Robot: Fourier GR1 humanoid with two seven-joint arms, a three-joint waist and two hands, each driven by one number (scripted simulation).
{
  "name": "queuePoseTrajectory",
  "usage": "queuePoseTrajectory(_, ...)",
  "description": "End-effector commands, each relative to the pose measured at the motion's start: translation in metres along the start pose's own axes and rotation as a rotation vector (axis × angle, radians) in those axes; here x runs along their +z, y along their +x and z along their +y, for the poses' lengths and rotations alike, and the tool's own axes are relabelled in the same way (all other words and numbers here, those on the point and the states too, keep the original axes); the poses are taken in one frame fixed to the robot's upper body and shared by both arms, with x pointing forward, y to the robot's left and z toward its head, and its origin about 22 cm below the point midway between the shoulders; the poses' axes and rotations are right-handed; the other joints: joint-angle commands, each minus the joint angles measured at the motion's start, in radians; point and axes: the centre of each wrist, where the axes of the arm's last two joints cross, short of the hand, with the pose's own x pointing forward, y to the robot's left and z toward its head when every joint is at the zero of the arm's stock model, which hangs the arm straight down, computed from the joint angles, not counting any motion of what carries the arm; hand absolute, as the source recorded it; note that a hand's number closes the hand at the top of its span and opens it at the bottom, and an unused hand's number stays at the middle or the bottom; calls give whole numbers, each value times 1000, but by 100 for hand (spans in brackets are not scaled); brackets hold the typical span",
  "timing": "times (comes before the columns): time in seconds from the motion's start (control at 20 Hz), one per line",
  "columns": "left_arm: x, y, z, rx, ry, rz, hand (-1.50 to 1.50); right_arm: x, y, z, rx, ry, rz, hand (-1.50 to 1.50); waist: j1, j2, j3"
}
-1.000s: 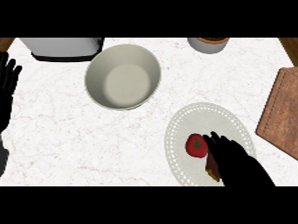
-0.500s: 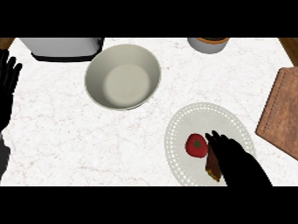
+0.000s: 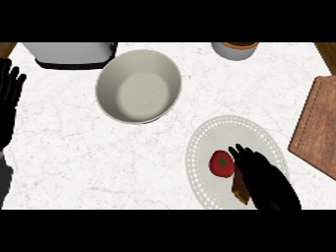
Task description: Pick the sweet potato from the placemat and place it in the bowl
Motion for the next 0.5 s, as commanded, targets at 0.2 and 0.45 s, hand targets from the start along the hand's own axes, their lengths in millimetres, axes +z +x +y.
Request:
queuePoseTrajectory(0.2,4,-3,15,-3,7,2,0,-13,-14,21,16,30,11,-150,-1,0,0)
queuePoseTrajectory(0.45,-9,-2,-6,7,10,-12,0,-39,-20,24,5,39,37,-150,-1,1,0)
